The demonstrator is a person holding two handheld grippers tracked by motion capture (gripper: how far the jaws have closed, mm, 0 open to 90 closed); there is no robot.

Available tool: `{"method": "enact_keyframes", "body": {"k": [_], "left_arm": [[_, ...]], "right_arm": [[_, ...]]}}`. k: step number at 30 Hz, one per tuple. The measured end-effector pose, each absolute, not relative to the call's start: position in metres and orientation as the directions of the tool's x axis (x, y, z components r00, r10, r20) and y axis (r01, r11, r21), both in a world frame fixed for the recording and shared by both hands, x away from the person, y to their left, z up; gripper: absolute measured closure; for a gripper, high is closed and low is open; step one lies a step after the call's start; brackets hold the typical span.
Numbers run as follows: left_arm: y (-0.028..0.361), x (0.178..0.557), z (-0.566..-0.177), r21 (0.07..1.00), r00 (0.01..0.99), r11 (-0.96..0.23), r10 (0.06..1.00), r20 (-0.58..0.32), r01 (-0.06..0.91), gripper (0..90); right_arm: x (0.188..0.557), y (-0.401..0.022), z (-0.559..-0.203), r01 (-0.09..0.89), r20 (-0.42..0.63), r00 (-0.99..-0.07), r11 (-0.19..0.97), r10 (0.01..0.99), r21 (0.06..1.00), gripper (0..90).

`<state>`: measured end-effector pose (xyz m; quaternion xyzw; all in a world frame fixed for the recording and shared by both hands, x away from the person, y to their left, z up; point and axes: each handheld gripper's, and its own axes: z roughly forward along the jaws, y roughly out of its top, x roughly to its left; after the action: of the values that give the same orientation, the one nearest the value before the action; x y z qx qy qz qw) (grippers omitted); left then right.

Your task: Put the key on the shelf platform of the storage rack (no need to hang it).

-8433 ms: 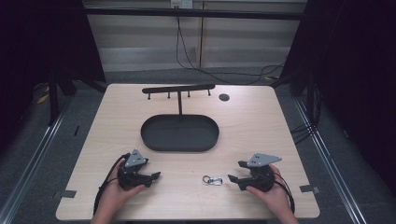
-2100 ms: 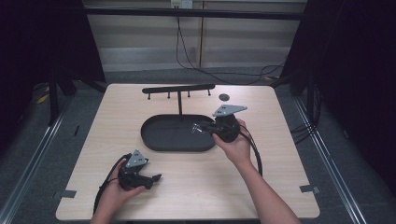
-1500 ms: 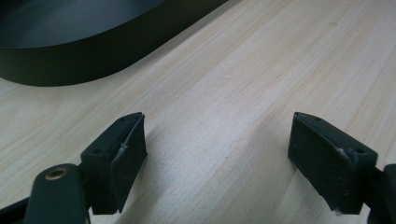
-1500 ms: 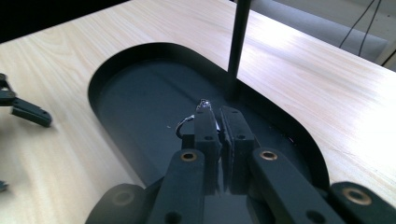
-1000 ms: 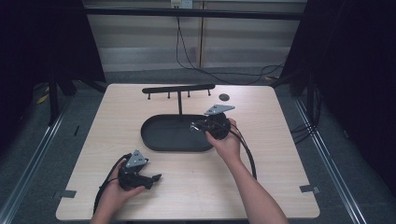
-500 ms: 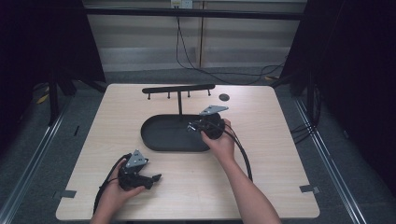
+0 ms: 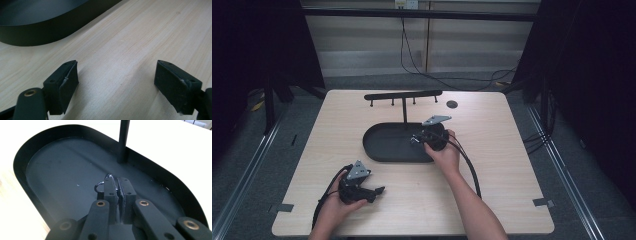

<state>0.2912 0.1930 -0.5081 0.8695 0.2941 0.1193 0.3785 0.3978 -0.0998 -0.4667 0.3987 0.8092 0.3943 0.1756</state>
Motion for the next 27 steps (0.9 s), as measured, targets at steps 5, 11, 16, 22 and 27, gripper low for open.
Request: {"method": "enact_keyframes", "body": {"k": [5, 11, 16, 22, 27], "left_arm": [[0.1929, 0.2911, -0.5082, 0.729, 0.799, -0.539, 0.602, -0.018, 0.422, 19.1], [0.193, 0.2912, -0.5081, 0.728, 0.799, -0.541, 0.601, -0.016, 0.421, 19.1], [0.1931, 0.2913, -0.508, 0.728, 0.799, -0.542, 0.601, -0.013, 0.42, 19.1], [0.193, 0.2912, -0.5081, 0.728, 0.799, -0.541, 0.601, -0.015, 0.421, 19.1], [0.193, 0.2912, -0.5081, 0.729, 0.798, -0.54, 0.602, -0.015, 0.421, 19.1]], "right_arm": [[0.3972, -0.0982, -0.4705, 0.518, 0.03, -0.618, 0.378, 0.786, 0.768, 86.4], [0.3979, -0.0994, -0.4733, 0.524, 0.029, -0.62, 0.386, 0.784, 0.759, 86.3], [0.399, -0.1008, -0.4748, 0.533, 0.034, -0.618, 0.387, 0.785, 0.753, 86.2], [0.3994, -0.1009, -0.4757, 0.539, 0.035, -0.618, 0.39, 0.786, 0.747, 86.0], [0.4, -0.1006, -0.4768, 0.551, 0.045, -0.614, 0.387, 0.788, 0.74, 85.9]]}}
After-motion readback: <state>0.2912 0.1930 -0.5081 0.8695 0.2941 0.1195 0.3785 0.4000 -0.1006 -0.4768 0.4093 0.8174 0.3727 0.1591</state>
